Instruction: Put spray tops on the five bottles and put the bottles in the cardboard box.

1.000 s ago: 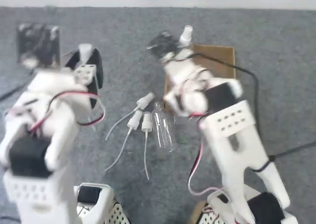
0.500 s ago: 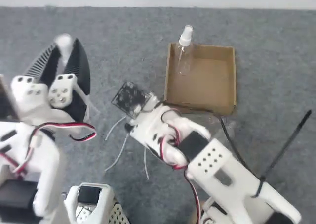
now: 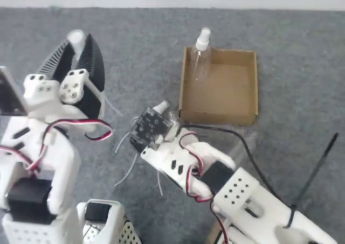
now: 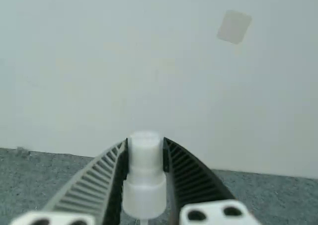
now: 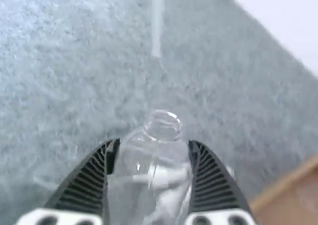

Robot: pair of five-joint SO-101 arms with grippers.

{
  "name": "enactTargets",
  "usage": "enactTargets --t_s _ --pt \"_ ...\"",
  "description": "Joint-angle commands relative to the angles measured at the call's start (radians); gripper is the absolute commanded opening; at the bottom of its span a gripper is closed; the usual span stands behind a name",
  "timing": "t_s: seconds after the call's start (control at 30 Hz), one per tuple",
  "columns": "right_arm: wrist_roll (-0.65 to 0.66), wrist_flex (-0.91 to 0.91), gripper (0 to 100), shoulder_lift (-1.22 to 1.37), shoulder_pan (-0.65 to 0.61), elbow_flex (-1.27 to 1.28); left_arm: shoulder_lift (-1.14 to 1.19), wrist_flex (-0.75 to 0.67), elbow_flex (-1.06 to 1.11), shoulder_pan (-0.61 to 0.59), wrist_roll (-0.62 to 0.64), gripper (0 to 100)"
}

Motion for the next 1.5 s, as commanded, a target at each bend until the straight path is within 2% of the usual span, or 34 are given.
enactTargets --t_s 0.0,0.2,0.43,0.63,0.83,1.03,1.33,1.47 --pt "0.000 -0.110 0.6 -0.050 -0.013 0.021 -0.012 -0.029 0.004 0.006 0.012 1" --pt "0.000 -0.111 0.6 -0.053 -0.013 0.023 -0.014 -0.038 0.084 0.077 0.012 1" --pt "-0.002 -0.107 0.6 -0.053 -0.013 0.028 -0.020 -0.150 0.213 0.072 0.009 1" --pt "-0.048 -0.107 0.6 -0.053 -0.012 0.046 -0.021 -0.158 0.208 0.071 0.006 1" --pt "-0.051 -0.107 0.6 -0.053 -0.012 0.048 -0.020 -0.106 0.116 0.046 0.005 1" --pt "-0.051 -0.107 0.6 -0.053 -0.012 0.048 -0.014 -0.087 0.113 0.040 0.005 1" --pt "-0.055 -0.117 0.6 -0.053 -0.008 0.048 -0.021 -0.080 0.272 0.115 0.008 1" --pt "-0.055 -0.117 0.6 -0.054 -0.005 0.048 -0.021 -0.011 0.305 0.150 0.008 1"
